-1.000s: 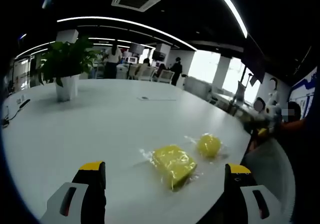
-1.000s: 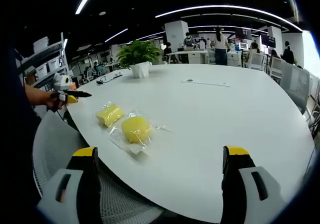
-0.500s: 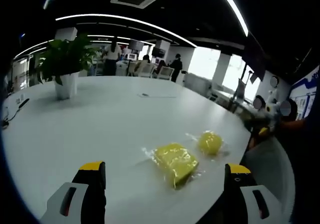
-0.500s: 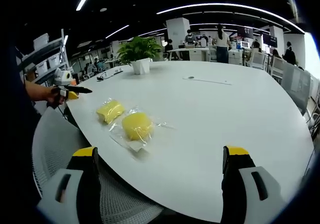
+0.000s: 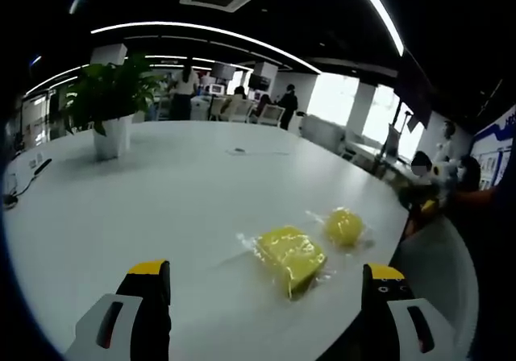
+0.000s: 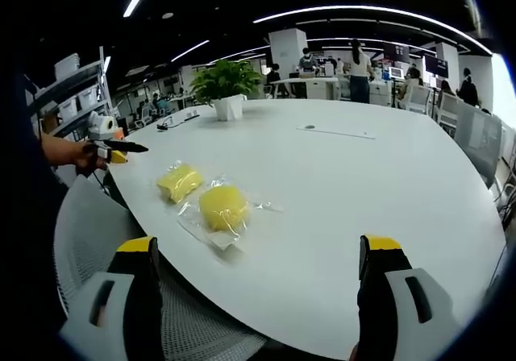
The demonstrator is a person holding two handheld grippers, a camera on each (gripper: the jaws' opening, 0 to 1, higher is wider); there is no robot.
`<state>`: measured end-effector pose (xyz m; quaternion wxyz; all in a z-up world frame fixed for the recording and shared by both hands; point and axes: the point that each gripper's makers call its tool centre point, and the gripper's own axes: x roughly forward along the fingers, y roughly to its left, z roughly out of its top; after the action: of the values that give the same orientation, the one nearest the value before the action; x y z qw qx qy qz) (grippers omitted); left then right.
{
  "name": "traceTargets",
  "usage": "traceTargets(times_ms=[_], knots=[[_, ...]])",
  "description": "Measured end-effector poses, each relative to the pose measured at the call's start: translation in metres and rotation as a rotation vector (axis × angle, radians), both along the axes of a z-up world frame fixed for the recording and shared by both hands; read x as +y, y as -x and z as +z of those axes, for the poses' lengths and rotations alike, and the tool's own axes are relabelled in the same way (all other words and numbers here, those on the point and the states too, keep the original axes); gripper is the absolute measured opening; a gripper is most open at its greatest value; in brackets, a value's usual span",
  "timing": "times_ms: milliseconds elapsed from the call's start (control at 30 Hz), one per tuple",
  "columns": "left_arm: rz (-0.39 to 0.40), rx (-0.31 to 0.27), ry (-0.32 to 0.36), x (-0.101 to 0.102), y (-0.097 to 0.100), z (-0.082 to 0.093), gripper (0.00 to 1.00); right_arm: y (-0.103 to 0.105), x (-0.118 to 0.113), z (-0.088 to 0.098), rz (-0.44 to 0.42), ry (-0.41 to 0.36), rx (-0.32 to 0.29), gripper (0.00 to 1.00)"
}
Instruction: Compare the silicone blocks by pressing each to a similar depth, holding the contact briefly, and releasing to observe deformation and rebound differences across the visible hardness samples.
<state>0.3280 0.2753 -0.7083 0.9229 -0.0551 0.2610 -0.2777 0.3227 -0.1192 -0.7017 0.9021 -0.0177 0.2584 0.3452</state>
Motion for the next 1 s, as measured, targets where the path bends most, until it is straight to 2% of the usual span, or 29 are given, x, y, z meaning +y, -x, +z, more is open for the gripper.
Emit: traceTargets(times_ms=[67, 233, 400, 700, 1000], knots=[[-0.006, -0.012, 0.002, 0.0, 0.0, 0.001, 1.0, -0.001, 0.0, -0.001, -0.003, 0.0, 0.004, 0.96], [-0.001, 0.009, -0.003, 0.001, 0.002, -0.004, 1.0, -0.002, -0.001, -0.003, -0.007, 0.008, 0.008, 0.96], [0.003, -0.002, -0.003, 0.002, 0.001, -0.001, 1.0, -0.003, -0.002, -0.002, -0.012, 0.005, 0.007, 0.96], [0.005, 0.03, 0.014, 0.001, 0.0, -0.002, 1.0, -0.004, -0.004, -0.004, -0.016, 0.013, 0.01, 0.96], [0.001, 0.053, 0.04, -0.005, -0.009, 0.0, 1.0, -0.005, -0.002, -0.002, -0.018, 0.006, 0.001, 0.96]])
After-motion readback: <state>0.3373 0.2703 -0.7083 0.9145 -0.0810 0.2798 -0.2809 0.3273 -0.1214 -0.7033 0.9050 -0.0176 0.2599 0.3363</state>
